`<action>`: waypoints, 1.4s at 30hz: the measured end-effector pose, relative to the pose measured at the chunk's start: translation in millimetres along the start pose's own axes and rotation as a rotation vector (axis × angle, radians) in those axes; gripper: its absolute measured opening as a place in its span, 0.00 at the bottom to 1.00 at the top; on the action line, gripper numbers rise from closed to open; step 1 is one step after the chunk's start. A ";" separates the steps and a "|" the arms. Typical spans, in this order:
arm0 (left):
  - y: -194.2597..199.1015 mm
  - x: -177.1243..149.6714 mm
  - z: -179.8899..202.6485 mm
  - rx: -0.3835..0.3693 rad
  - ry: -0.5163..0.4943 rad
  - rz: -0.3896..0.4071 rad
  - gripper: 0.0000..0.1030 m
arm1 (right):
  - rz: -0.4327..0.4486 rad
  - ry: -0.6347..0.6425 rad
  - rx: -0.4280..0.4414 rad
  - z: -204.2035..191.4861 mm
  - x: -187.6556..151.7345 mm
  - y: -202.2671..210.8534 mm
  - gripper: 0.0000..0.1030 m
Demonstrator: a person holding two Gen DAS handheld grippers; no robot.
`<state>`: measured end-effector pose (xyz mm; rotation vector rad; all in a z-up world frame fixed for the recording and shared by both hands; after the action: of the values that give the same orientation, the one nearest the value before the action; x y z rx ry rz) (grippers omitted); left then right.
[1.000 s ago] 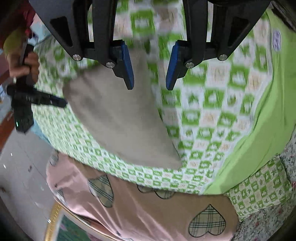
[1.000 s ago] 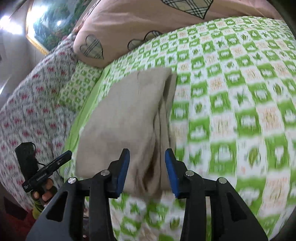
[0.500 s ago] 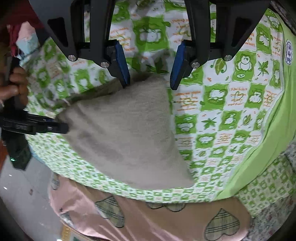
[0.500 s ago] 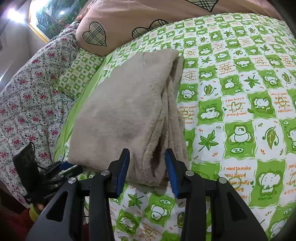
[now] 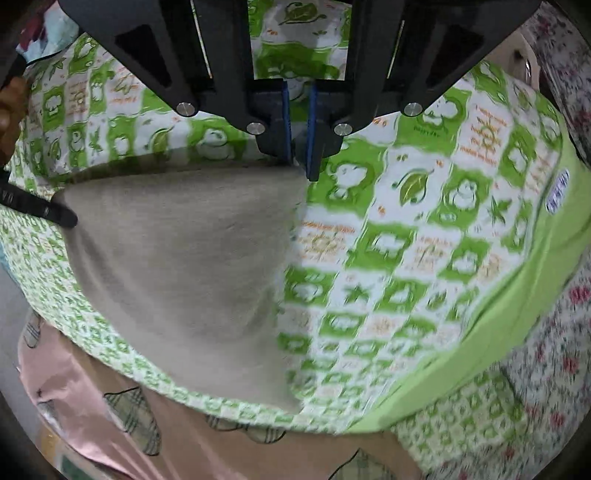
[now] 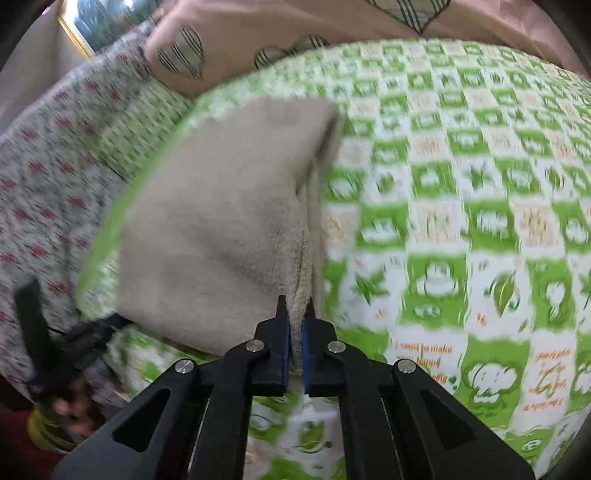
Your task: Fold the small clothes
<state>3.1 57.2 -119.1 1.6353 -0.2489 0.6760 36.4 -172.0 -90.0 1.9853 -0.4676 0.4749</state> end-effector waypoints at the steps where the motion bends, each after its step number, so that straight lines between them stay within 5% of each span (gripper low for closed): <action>1: -2.2 0.0 -6.8 0.010 0.014 -0.002 0.02 | -0.001 -0.004 -0.006 2.7 -1.7 -0.3 0.05; 11: 22.7 10.2 -27.4 -0.130 0.022 0.050 0.03 | -0.026 -0.021 -0.020 2.6 -1.0 5.5 0.14; 22: 38.9 88.3 24.5 -0.364 -0.077 0.156 0.11 | 0.111 -0.021 0.049 -23.1 56.6 30.7 0.17; 28: 15.0 122.6 42.0 -0.412 -0.086 0.150 0.11 | 0.090 0.002 0.083 -35.4 86.4 -9.4 0.17; 32: -18.9 120.6 45.1 -0.352 -0.118 0.071 0.10 | 0.051 -0.003 0.073 -27.4 89.9 -31.2 0.17; 37: -39.3 114.8 44.4 -0.367 -0.102 0.049 0.08 | 0.009 -0.004 0.013 -5.1 86.7 -59.0 0.01; 42: -37.4 115.8 44.4 -0.364 -0.103 0.061 0.08 | 0.017 -0.040 0.032 1.0 90.5 -59.7 0.00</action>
<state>128.3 46.6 -87.5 1.3183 -0.4702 0.5558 144.0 -158.5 -88.2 2.0260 -0.5051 0.4567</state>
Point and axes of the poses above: each gripper's, at about its wrist camera, not at the fingertips, and y roughly against the way its jaws point, z to its right, x to its top, the point moved 7 cm from there along -y, roughly the way its jaws point, and after that the axes turned 8 degrees about x, right-handed, at the moved point
